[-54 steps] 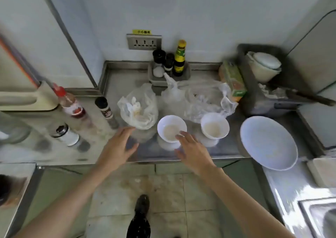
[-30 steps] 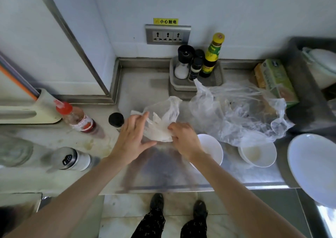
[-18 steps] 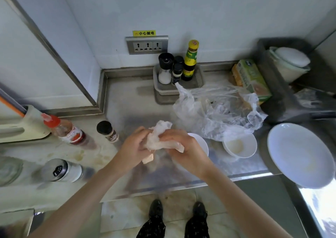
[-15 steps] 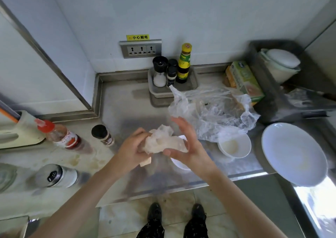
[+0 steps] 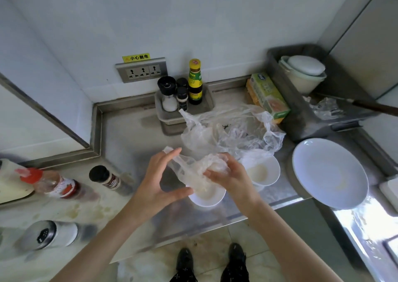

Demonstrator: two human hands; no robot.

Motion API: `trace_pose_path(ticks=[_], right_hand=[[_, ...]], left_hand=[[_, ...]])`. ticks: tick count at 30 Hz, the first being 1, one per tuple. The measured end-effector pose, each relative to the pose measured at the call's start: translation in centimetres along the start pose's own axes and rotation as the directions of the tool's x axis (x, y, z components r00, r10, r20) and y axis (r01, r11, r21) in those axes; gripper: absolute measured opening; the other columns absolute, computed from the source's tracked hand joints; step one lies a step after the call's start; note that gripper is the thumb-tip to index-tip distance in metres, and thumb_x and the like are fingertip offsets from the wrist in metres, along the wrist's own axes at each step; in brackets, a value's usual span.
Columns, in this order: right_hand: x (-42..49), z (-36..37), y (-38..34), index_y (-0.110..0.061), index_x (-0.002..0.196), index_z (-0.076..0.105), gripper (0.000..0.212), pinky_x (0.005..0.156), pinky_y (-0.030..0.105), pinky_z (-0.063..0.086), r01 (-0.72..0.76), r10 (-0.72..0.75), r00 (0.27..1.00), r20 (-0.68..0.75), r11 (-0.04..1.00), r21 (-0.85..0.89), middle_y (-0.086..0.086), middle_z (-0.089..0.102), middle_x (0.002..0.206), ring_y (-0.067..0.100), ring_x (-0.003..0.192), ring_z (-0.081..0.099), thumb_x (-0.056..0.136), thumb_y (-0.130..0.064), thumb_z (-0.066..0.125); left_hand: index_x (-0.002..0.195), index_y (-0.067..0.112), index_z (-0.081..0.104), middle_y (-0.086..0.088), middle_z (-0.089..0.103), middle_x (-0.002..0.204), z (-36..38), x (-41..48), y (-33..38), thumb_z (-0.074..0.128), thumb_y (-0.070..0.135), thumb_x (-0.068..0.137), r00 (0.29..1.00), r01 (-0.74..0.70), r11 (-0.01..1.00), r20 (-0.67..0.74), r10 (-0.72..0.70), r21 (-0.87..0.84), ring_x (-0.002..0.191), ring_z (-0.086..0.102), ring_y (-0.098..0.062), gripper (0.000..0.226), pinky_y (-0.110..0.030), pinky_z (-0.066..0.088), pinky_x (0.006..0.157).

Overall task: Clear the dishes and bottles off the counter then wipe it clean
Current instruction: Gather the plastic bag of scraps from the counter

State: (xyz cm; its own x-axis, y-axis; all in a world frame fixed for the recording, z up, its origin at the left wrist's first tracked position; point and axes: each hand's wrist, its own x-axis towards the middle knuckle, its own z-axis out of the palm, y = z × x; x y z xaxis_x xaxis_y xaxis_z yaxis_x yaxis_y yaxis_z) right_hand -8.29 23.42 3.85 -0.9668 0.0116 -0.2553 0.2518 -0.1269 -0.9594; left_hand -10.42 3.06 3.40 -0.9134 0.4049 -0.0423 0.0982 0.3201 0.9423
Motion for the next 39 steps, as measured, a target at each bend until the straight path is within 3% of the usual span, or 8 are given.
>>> trace_pose_path(ticks=[7,10,13,18,23,27,30,39], right_hand=[[-1.5,-1.8,-1.1,-0.017,0.116,0.051,0.045,0.072,0.02,0.051,0.047,-0.047,0.999,0.003,0.998,0.037,-0.003,0.066,0.1,0.006,0.089,0.066,0.078,0.0,0.071],[-2.0,-5.1,-1.1,-0.029,0.126,0.047,0.059,0.081,0.023,0.051,0.062,-0.06,0.991,-0.119,0.998,0.011,-0.002,0.055,0.119,0.012,0.101,0.063,0.076,-0.015,0.075],[-1.3,-9.4,-1.3,-0.054,0.126,0.034,0.069,0.102,0.025,0.033,0.068,-0.22,0.923,-0.316,0.901,-0.428,-0.005,0.031,0.144,0.008,0.129,0.037,0.076,-0.032,0.074],[4.0,-13.7,-0.2,-0.042,0.146,0.003,0.106,0.114,0.047,0.012,-0.179,-0.143,0.913,-0.381,0.7,-0.691,0.002,-0.012,0.158,0.025,0.145,-0.003,0.069,-0.046,0.076],[7.0,-11.4,1.9,-0.034,0.148,0.0,0.107,0.114,0.037,0.012,-0.074,-0.043,0.987,-0.158,0.74,-0.669,-0.001,-0.002,0.158,0.017,0.146,0.0,0.072,-0.045,0.074],[7.5,-8.5,2.2,-0.028,0.148,0.015,0.092,0.108,0.022,0.018,0.01,-0.113,0.984,-0.137,0.805,-0.593,-0.005,0.018,0.154,0.011,0.142,0.017,0.077,-0.036,0.074],[7.8,-6.7,2.1,-0.027,0.144,0.026,0.084,0.109,0.029,0.031,-0.021,-0.067,0.986,-0.156,0.864,-0.503,-0.007,0.034,0.143,0.011,0.131,0.036,0.076,-0.038,0.075],[5.1,-4.5,-2.3,-0.026,0.107,0.058,0.026,0.084,0.027,0.051,0.141,-0.235,0.946,-0.223,0.919,-0.369,-0.01,0.066,0.101,0.005,0.092,0.062,0.084,-0.026,0.07]], left_hand=[[0.115,0.033,0.059,0.0,0.066,0.111,4.3,3.8,1.8,0.079,0.041,0.068,0.961,0.181,0.966,0.243,-0.134,-0.184,0.104,0.063,-0.019,0.052,-0.045,0.048,0.094],[0.096,0.033,0.066,-0.003,0.07,0.095,4.0,5.5,1.0,0.074,0.048,0.066,0.979,0.167,0.982,0.133,-0.155,-0.089,0.091,0.066,-0.022,0.035,-0.047,0.05,0.088],[0.087,0.025,0.066,-0.007,0.069,0.086,2.7,6.9,-0.9,0.068,0.058,0.058,0.968,0.243,0.97,-0.064,-0.241,0.029,0.084,0.064,-0.028,0.044,-0.044,0.049,0.078],[0.09,0.005,0.064,-0.012,0.046,0.095,2.3,9.8,-3.7,0.077,0.028,0.073,0.957,0.252,0.893,-0.233,-0.172,0.372,0.102,0.045,-0.027,0.032,-0.023,0.03,0.073],[0.088,0.015,0.062,-0.001,0.061,0.085,4.2,11.8,-3.5,0.064,0.061,0.048,0.918,0.375,0.926,-0.153,-0.365,0.042,0.079,0.058,-0.016,0.061,-0.022,0.043,0.069],[0.099,0.009,0.063,-0.009,0.068,0.091,5.4,12.4,-2.8,0.077,0.043,0.059,0.924,0.369,0.906,-0.017,-0.381,-0.206,0.077,0.064,-0.019,0.054,-0.028,0.051,0.066],[0.107,0.0,0.058,-0.014,0.064,0.091,6.0,12.8,-1.6,0.07,0.012,0.08,0.937,0.341,0.897,0.022,-0.349,-0.283,0.068,0.063,-0.014,0.032,-0.023,0.051,0.057],[0.11,0.021,0.058,0.003,0.071,0.099,4.3,12.6,3.8,0.071,0.023,0.075,0.984,0.178,0.944,0.079,-0.162,-0.276,0.09,0.067,-0.012,0.038,-0.023,0.052,0.065]])
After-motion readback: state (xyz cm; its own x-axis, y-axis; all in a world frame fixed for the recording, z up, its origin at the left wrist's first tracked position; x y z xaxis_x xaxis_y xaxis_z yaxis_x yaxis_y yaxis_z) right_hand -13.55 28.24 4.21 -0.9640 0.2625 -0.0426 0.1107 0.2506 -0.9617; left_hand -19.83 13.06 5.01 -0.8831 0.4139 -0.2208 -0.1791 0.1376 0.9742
